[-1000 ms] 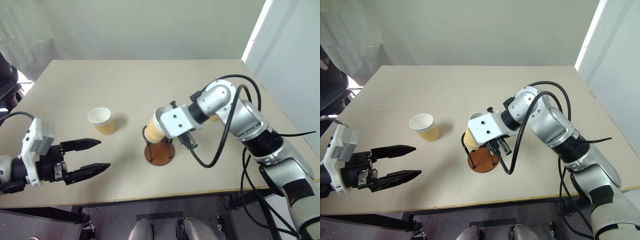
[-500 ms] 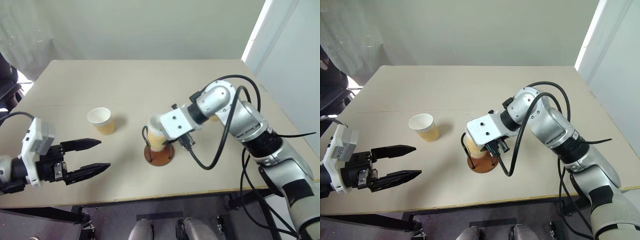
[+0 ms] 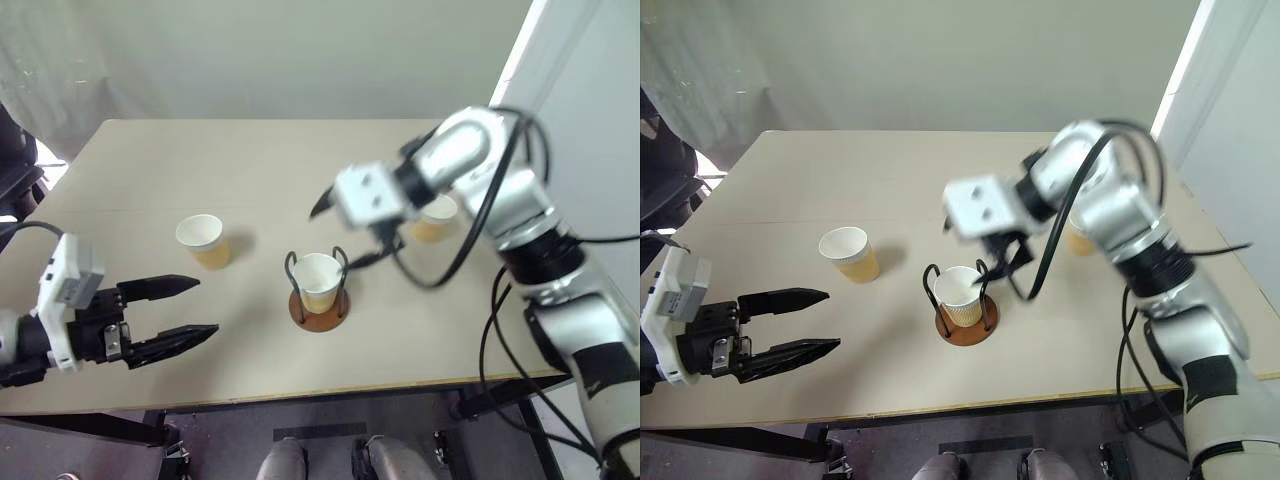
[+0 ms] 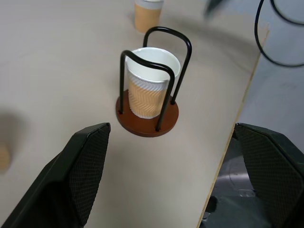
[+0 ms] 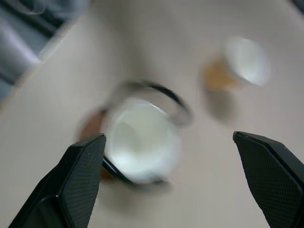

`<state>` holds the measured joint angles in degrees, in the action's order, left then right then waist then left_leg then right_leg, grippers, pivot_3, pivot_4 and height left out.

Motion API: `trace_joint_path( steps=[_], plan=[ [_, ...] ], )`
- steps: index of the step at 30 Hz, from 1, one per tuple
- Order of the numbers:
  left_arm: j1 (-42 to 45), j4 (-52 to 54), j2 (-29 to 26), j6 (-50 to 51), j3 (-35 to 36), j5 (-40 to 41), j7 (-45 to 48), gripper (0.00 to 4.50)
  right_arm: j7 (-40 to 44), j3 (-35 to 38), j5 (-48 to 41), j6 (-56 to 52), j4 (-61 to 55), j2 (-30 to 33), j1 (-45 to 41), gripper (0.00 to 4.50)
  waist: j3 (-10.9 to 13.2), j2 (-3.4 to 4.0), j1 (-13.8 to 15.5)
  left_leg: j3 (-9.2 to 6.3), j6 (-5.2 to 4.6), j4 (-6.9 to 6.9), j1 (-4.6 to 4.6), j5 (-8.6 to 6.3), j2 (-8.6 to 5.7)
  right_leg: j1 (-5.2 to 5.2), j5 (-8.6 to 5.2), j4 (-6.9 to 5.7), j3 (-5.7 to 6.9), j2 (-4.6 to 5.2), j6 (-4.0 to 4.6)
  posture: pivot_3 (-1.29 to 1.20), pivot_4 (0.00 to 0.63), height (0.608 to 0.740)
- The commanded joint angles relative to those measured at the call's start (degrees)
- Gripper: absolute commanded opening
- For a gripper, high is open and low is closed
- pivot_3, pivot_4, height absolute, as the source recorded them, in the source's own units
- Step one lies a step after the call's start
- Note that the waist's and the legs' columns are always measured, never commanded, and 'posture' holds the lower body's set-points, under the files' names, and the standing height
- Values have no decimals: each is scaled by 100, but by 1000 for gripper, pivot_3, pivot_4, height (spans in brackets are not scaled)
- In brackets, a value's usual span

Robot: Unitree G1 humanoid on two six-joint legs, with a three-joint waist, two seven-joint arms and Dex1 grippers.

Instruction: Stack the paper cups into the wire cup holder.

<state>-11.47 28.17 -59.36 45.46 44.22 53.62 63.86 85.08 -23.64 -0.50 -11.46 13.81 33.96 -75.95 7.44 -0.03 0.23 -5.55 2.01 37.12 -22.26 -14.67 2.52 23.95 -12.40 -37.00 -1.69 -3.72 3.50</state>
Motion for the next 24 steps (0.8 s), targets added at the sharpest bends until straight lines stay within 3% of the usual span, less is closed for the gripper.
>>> trace_joint_path(
  steps=[1, 4, 12, 24],
  plan=[
    [34, 23, -69, -36, 164, 16, 61, 4500, -436, 60, 684, 908, 1715, 349, -391, 4472, -2, -3, 5, 0, 0, 0, 0, 0, 0, -1, 1, 2, 0, 1, -1, 0, 150, 740],
    [69, 1, -80, -50, 127, 4, 61, 4500, -591, -120, 1130, 1563, 2880, 383, -614, 4472, 1, 1, 8, 0, 0, -3, 2, -1, 1, 1, 25, -3, 0, 1, -40, 0, 150, 740],
    [7, 62, -67, -6, 242, 0, 72, 4500, -1176, -345, 2055, 2474, 5059, 174, -1048, 4472, 13, 21, -33, 2, 3, -27, 1, -3, 10, 20, 30, -12, 2, -3, -41, 0, 150, 740],
    [185, 165, -85, 284, 896, 631, -118, 4500, -1627, -402, 2737, 2770, 5901, -105, -1090, 4472, 13, 22, -17, 4, 4, -15, -1, -4, 10, 15, 36, -8, 2, -2, -40, 0, 150, 740]
  ],
)
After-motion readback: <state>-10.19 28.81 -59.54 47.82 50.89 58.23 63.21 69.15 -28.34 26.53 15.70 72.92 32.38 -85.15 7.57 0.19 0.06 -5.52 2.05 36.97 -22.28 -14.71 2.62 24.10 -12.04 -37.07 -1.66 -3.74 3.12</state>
